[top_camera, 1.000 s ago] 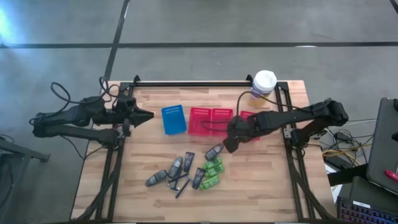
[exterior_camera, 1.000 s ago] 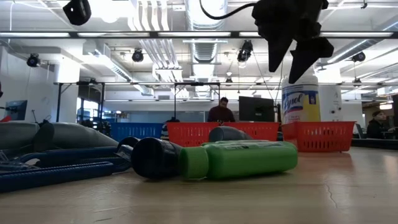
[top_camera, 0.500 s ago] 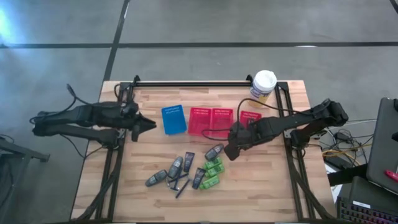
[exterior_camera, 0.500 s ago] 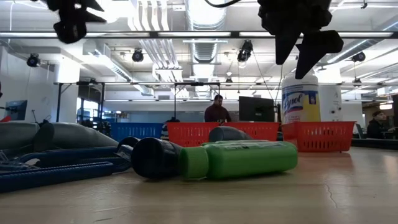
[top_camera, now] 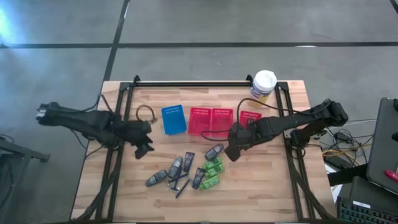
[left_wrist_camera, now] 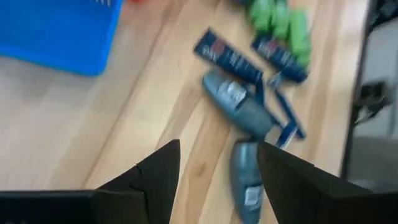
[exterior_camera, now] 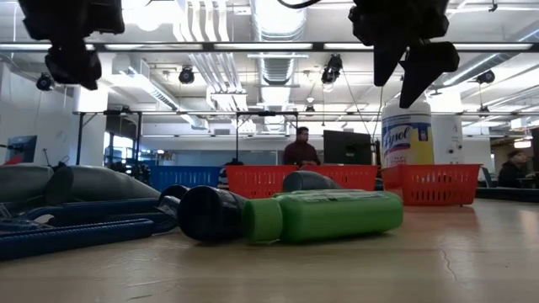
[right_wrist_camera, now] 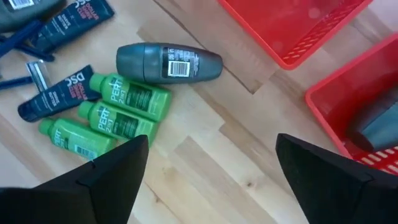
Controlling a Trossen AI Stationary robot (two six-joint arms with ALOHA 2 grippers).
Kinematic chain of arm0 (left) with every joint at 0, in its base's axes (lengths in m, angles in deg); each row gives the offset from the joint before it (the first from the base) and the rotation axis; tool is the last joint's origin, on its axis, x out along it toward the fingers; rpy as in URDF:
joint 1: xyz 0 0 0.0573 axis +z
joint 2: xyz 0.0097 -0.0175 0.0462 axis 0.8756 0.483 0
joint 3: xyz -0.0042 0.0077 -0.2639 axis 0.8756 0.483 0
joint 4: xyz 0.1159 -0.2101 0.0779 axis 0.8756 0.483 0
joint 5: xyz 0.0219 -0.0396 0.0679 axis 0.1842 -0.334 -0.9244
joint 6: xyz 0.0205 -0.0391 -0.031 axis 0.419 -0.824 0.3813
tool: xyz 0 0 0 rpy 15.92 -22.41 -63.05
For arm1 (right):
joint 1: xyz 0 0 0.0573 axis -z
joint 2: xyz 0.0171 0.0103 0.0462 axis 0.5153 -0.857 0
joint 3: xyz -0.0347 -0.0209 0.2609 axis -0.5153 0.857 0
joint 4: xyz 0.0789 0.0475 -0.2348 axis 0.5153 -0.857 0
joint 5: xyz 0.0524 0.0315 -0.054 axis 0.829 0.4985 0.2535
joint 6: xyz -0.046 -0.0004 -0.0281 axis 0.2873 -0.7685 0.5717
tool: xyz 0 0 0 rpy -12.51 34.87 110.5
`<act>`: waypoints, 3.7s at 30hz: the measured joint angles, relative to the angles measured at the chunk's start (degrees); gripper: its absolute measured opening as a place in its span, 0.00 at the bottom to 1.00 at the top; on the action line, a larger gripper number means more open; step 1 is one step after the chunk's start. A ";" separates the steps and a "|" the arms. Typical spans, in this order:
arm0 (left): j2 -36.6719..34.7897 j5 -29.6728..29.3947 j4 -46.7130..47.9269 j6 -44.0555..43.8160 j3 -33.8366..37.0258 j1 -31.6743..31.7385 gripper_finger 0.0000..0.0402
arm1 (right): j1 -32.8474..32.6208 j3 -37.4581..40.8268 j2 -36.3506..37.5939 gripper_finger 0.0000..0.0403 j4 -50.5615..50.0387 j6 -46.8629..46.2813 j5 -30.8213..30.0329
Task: Pick & Place Travel size toiletries
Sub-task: Put the deodorant into the right red bin
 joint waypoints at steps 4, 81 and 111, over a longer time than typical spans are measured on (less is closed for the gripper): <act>4.31 -2.87 0.20 -0.95 0.00 -9.93 0.54 | -0.09 0.00 0.00 0.87 -1.60 2.22 0.29; 23.66 -34.63 -1.16 -30.28 0.13 -37.00 0.49 | -0.11 0.59 0.81 0.90 19.92 5.12 5.88; 26.65 -26.62 -35.58 33.25 -8.55 -3.64 0.49 | 12.00 0.11 -1.67 0.90 41.04 -9.47 15.99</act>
